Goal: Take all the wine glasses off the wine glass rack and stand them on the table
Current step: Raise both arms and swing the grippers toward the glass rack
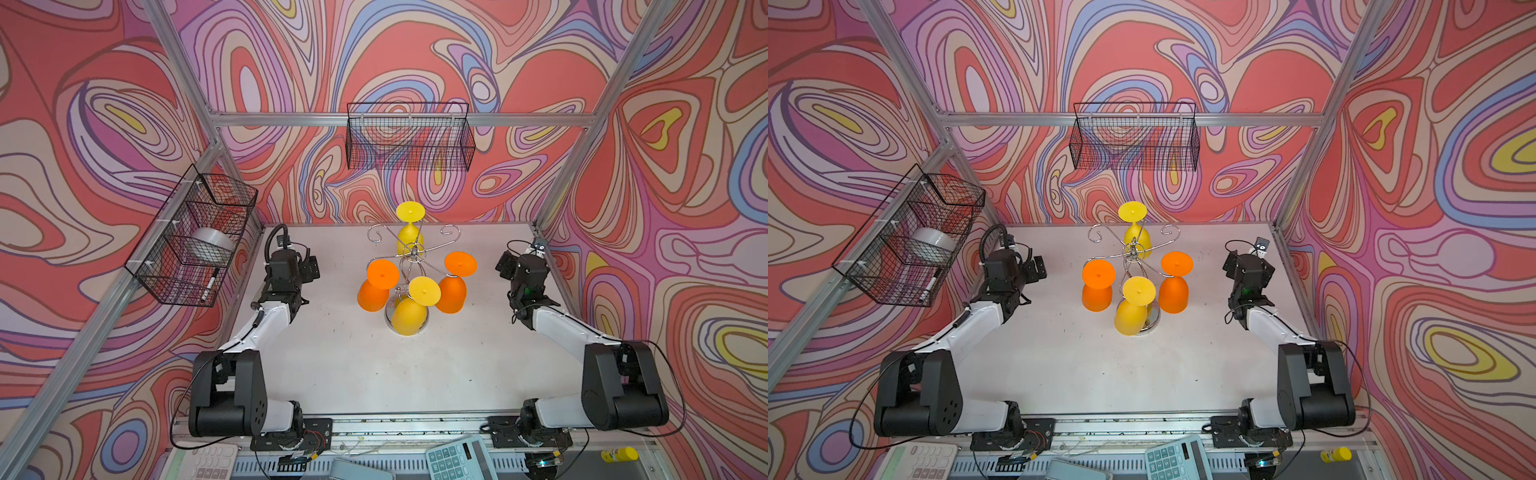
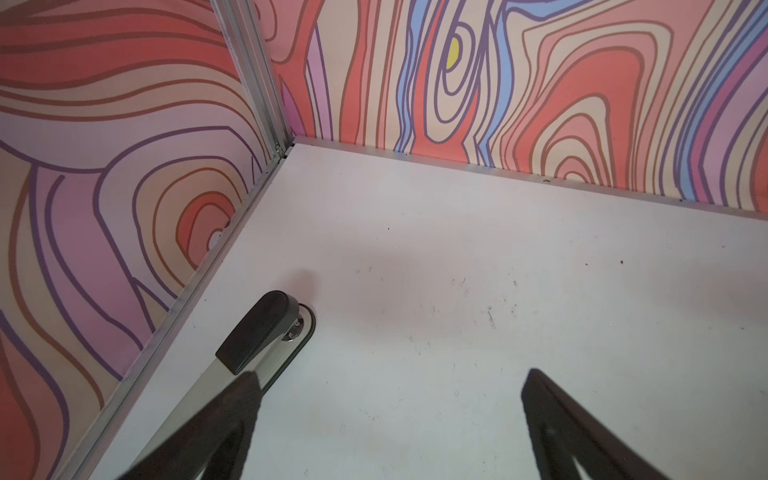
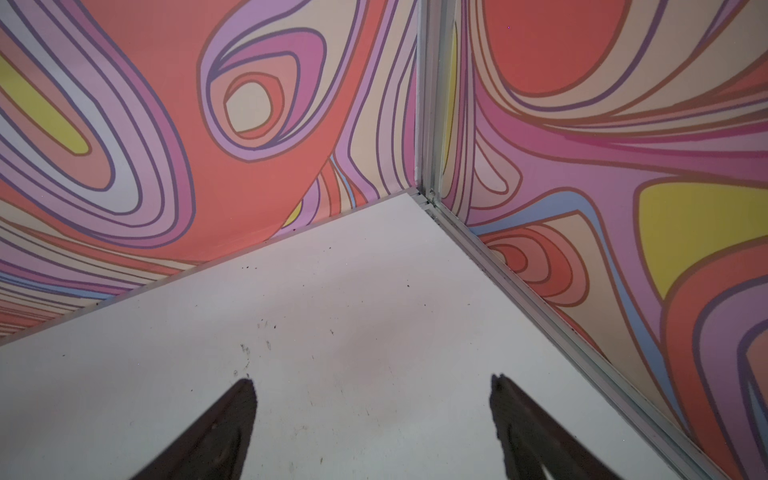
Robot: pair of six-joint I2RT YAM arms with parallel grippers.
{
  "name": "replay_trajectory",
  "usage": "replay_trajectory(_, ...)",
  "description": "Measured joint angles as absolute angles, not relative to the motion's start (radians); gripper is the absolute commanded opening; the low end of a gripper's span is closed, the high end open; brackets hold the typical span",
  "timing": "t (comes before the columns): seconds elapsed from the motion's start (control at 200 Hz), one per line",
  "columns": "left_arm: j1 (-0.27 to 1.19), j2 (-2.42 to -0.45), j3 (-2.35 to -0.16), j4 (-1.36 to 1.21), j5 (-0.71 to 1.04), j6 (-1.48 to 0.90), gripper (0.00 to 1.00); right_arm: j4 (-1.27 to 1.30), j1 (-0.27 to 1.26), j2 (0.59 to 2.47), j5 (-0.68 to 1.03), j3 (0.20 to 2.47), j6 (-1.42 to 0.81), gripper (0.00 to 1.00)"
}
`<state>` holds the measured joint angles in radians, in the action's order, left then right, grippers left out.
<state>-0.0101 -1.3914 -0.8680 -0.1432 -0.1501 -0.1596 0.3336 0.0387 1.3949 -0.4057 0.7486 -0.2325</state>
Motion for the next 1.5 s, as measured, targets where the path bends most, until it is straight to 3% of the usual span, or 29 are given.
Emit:
replay_trajectory(0.416, 0.000, -1.185, -1.093, 0.249, -0.092, -0.282, 0.95, -0.083, 0.039, 1.248, -0.364, 1.039, -0.322, 0.91)
replay_trajectory(0.841, 0.001, -1.101, -1.317, 0.514, 0.368, -0.428, 0.90, -0.462, 0.039, 1.171, 0.050, 1.374, -0.400, 0.83)
replay_trajectory(1.167, 0.001, -1.116, -1.357, 0.482, 0.821, -0.665, 0.88, -0.528, 0.039, 1.176, 0.381, 1.448, -0.486, 0.81)
replay_trajectory(1.307, 0.001, -1.136, -1.297, 0.388, 0.938, -0.778, 0.84, -0.520, 0.039, 1.177, 0.496, 1.447, -0.530, 0.74)
replay_trajectory(1.497, 0.001, -1.222, -1.235, 0.218, 1.010, -0.904, 0.76, -0.490, 0.039, 1.179, 0.603, 1.428, -0.581, 0.74)
